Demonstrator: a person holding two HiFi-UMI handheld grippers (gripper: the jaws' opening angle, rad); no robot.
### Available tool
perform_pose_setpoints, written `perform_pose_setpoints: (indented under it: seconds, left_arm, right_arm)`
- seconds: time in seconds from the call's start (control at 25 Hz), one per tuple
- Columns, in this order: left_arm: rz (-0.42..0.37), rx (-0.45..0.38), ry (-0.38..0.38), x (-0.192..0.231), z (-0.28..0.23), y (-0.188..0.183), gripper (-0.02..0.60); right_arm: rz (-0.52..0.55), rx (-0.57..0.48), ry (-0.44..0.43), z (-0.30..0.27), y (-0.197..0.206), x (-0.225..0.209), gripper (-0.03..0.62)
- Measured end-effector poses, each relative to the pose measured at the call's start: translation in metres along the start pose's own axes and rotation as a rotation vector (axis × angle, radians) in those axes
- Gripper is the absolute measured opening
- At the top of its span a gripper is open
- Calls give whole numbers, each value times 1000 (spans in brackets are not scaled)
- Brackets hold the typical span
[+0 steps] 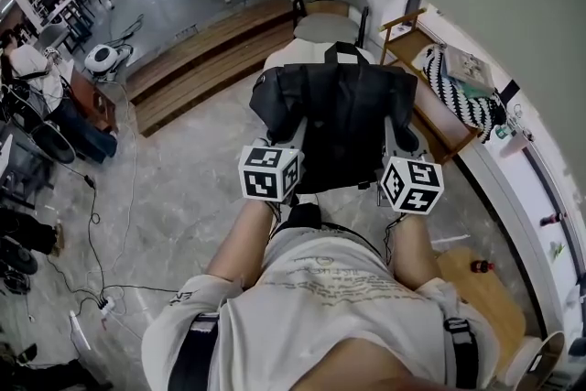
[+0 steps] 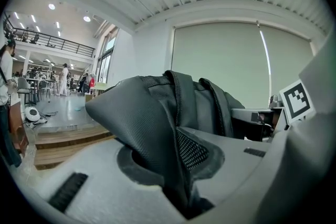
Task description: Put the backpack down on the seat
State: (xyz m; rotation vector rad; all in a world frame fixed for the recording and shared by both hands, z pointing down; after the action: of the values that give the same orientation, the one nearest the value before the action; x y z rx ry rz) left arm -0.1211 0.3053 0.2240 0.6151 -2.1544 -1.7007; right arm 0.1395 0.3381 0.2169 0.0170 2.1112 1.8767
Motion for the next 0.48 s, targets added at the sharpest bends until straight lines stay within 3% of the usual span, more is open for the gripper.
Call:
perform_pose_setpoints:
  seconds: [0.48]
  left_arm:
    - [0, 3, 12, 21, -44, 6, 87]
  right_arm:
    - [-1, 21, -4, -44, 6, -18, 49]
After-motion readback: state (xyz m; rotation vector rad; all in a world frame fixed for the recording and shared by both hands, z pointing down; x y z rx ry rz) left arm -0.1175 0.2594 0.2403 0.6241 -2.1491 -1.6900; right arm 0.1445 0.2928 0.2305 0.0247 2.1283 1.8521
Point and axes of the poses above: the fingertips, and each gripper's own axes: z backward along the fingers, x to its left, y out of its underside, the point moved 9 cm from there along z, backward along the fingers, and after that the axes turned 6 degrees about -z, right-handed, at the moved point
